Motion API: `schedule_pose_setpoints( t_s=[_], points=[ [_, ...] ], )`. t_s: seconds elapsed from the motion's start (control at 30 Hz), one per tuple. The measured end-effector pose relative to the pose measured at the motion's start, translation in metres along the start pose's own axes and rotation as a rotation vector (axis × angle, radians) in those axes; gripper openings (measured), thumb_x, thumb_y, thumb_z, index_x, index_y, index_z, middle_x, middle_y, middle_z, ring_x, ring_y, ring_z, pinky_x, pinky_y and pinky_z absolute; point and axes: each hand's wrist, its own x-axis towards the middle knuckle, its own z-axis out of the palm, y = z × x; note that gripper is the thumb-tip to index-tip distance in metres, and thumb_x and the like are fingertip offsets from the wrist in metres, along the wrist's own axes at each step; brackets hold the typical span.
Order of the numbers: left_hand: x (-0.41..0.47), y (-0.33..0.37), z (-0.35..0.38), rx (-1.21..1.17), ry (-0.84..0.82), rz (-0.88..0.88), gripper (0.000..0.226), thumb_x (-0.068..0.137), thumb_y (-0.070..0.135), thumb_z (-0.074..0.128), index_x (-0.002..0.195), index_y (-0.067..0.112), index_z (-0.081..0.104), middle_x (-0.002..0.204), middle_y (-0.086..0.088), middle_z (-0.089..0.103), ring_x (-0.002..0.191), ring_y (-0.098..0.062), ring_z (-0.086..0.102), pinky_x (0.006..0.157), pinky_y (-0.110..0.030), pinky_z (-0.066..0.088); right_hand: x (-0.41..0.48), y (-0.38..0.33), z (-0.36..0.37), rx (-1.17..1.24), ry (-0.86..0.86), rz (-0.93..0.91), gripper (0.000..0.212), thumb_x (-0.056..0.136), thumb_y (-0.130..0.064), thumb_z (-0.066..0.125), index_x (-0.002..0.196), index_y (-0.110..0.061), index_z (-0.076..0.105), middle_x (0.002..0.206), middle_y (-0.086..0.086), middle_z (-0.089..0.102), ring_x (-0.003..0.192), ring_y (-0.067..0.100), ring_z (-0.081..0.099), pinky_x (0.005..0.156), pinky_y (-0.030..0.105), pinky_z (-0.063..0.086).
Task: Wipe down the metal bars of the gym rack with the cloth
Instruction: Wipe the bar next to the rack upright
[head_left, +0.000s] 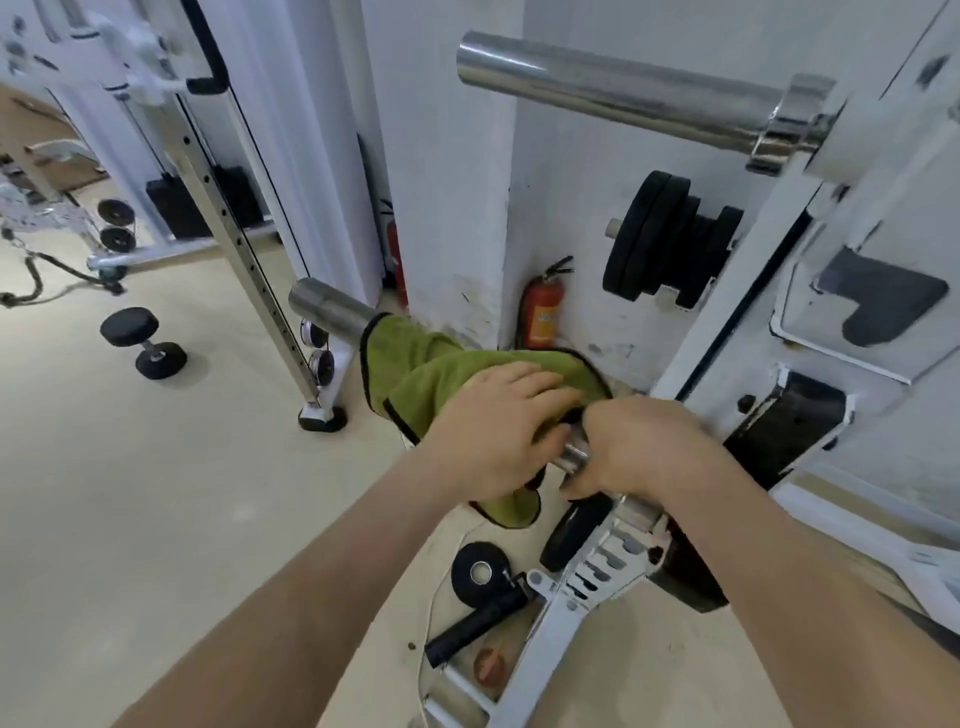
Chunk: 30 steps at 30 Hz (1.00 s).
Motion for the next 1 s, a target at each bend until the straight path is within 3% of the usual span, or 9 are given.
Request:
schedule_pose_setpoints(
  t_s=[0.07,0.13,0.43,0.5,0.57,0.67,0.87,0.93,1.0],
  points=[
    [-0.007,-0.009,0.028,0.279,0.186,0.105,0.037,0.097,0.041,0.039,0.120,0.024,0.062,0.121,0.004,0.063,0.120,-0.022,0.053,0.105,-0.037,0.034,-0.004,0.005,0.006,0.054,0.002,0.048,0.040,0.071,-0.059,0.068,0.090,-0.026,0.055,0.078,-0.007,0.062,0.073,0.013,0.059,0.063,0.028,0.045],
    [0.002,-0.032,0.023,0.246,0.275,0.049,0.035,0.098,0.038,0.037,0.101,0.022,0.067,0.102,0.004,0.069,0.104,-0.022,0.059,0.095,-0.037,0.037,-0.005,0.004,0.016,0.077,0.109,0.077,0.039,0.073,-0.057,0.065,0.093,-0.027,0.051,0.076,-0.008,0.055,0.069,0.014,0.055,0.056,0.026,0.040],
    [0.018,-0.183,-0.031,0.045,0.561,-0.761,0.040,0.087,0.042,0.037,0.075,0.019,0.068,0.097,-0.004,0.067,0.104,-0.030,0.055,0.096,-0.045,0.041,-0.004,0.001,0.019,0.029,0.180,0.075,0.033,0.076,-0.055,0.059,0.085,-0.025,0.047,0.073,-0.009,0.052,0.059,0.009,0.046,0.046,0.025,0.027],
    [0.024,-0.194,-0.036,-0.223,0.757,-1.015,0.039,0.084,0.042,0.044,0.100,0.015,0.067,0.107,-0.010,0.064,0.104,-0.033,0.057,0.094,-0.041,0.045,-0.005,0.001,0.020,0.032,0.196,0.065,0.034,0.077,-0.056,0.058,0.081,-0.025,0.044,0.071,-0.009,0.051,0.058,0.008,0.044,0.046,0.026,0.027],
    [0.024,-0.189,-0.038,-0.748,0.908,-1.217,0.046,0.080,0.040,0.060,0.118,0.015,0.053,0.110,-0.007,0.061,0.100,-0.025,0.060,0.090,-0.034,0.049,-0.004,0.002,0.021,0.032,0.216,0.052,0.036,0.077,-0.057,0.058,0.078,-0.025,0.041,0.070,-0.008,0.051,0.057,0.008,0.044,0.046,0.026,0.027],
    [0.023,-0.170,-0.028,-1.285,0.998,-1.255,0.054,0.073,0.053,0.072,0.109,0.016,0.056,0.099,0.000,0.067,0.090,-0.017,0.066,0.080,-0.031,0.055,-0.003,0.004,0.021,0.053,0.200,0.027,0.037,0.075,-0.058,0.059,0.084,-0.024,0.047,0.074,-0.007,0.053,0.062,0.012,0.049,0.050,0.026,0.033],
    [0.021,-0.092,0.010,-1.574,0.919,-1.201,0.067,0.068,0.073,0.065,0.107,0.019,0.067,0.097,0.000,0.074,0.091,-0.025,0.070,0.079,-0.040,0.057,-0.007,0.004,0.019,0.053,0.203,0.007,0.031,0.077,-0.051,0.060,0.081,-0.022,0.050,0.077,-0.004,0.054,0.064,0.013,0.050,0.055,0.027,0.037],
    [0.020,-0.053,0.022,-1.709,0.857,-1.144,0.062,0.068,0.069,0.070,0.106,0.020,0.070,0.096,-0.002,0.076,0.090,-0.024,0.072,0.077,-0.039,0.058,-0.007,0.004,0.023,0.045,0.258,-0.008,0.037,0.076,-0.049,0.062,0.096,-0.019,0.053,0.093,0.000,0.057,0.077,0.017,0.053,0.062,0.029,0.039],
    [0.019,-0.020,0.040,-1.829,0.729,-1.072,0.078,0.059,0.072,0.074,0.116,0.019,0.068,0.105,-0.007,0.074,0.094,-0.027,0.071,0.085,-0.045,0.056,-0.004,0.006,0.030,0.018,0.271,-0.049,0.071,0.072,-0.053,0.064,0.128,-0.016,0.042,0.127,0.007,0.049,0.109,0.024,0.049,0.078,0.034,0.042]
  ],
)
